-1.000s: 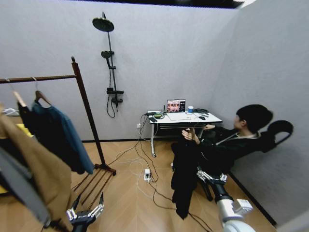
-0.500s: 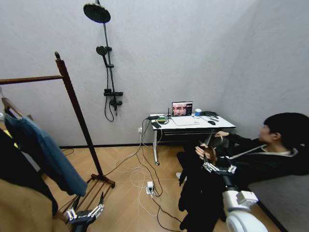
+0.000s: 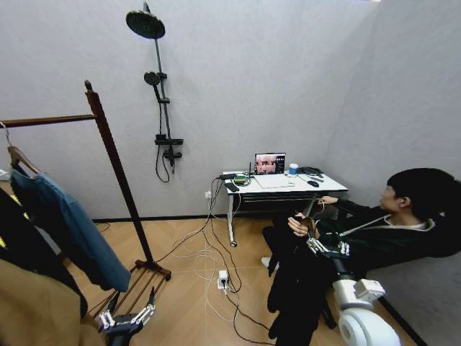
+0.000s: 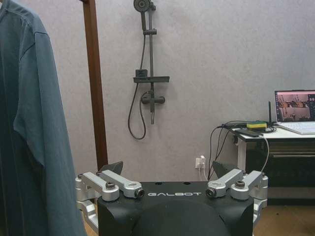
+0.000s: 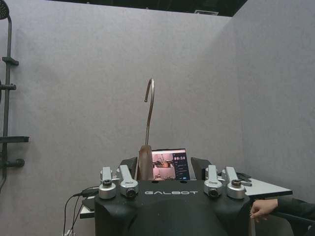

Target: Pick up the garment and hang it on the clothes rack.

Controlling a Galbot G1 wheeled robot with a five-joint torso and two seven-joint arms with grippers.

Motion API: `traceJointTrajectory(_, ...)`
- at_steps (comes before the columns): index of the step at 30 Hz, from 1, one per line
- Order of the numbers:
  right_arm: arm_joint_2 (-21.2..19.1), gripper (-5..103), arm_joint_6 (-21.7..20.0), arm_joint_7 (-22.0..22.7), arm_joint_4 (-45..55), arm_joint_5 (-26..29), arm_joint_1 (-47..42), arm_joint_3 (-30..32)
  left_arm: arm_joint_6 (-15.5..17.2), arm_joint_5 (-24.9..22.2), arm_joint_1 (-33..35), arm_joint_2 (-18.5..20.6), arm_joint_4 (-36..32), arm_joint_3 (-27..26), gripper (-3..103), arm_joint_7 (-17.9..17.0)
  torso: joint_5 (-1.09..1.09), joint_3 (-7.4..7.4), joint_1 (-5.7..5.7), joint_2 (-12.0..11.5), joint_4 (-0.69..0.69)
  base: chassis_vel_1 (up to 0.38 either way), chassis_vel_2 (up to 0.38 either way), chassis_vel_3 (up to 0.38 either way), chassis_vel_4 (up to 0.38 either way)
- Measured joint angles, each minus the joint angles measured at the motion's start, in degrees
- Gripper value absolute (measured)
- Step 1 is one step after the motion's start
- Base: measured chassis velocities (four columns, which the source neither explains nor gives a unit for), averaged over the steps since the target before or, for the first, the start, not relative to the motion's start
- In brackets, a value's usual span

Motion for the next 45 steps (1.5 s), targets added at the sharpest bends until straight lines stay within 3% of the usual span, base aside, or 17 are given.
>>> traceJointTrajectory(3,-0.2,49,0.7,-0.5,-1.1,0.0,0.6,-0.5,0.0,0.0,0.0,0.0,0.0,0.0,100,0.0,0.0,0.0,0.0,0.0,0.02,0.0,0.0,0.0,0.0)
traceJointTrajectory(6,-0.3,44,0.9,-0.6,-1.5,0.1,0.9,-0.8,0.0,0.0,0.0,0.0,0.0,0.0,100,0.0,0.0,0.0,-0.01,0.0,0.02,0.0,0.0,0.0,0.0)
traceJointTrajectory(8,-0.4,33,1.2,-0.7,-2.5,0.1,1.9,-1.0,0.0,0.0,0.0,0.0,0.0,0.0,100,0.0,0.0,0.0,-0.02,0.0,0.01,0.0,0.0,0.0,0.0)
traceJointTrajectory(9,-0.4,33,1.2,-0.7,-2.5,0.1,1.9,-1.0,0.0,0.0,0.0,0.0,0.0,0.0,100,0.0,0.0,0.0,-0.02,0.0,0.01,0.0,0.0,0.0,0.0)
traceJointTrajectory(15,-0.7,9,2.7,-0.8,-4.1,-0.2,2.8,-0.9,0.0,0.0,0.0,0.0,0.0,0.0,100,0.0,-0.01,0.0,-0.02,0.0,0.02,0.0,0.0,0.0,0.0)
traceJointTrajectory(26,-1.2,9,4.6,-1.2,-5.5,-0.6,4.0,-1.4,0.0,0.0,0.0,0.0,0.0,0.0,100,0.0,0.01,0.0,-0.02,0.0,0.0,0.0,0.0,0.0,0.0)
traceJointTrajectory(30,-2.0,9,4.9,-1.9,-4.9,1.5,4.1,-2.6,0.0,0.0,0.0,0.0,0.0,0.0,100,0.0,0.02,0.0,-0.02,0.0,-0.01,0.0,0.0,0.0,0.0)
traceJointTrajectory(45,-3.8,9,2.6,-4.9,-2.9,5.2,6.9,-4.9,0.0,0.0,0.0,0.0,0.0,0.0,100,0.0,0.0,-0.01,-0.02,0.0,0.0,0.0,0.0,0.0,0.0)
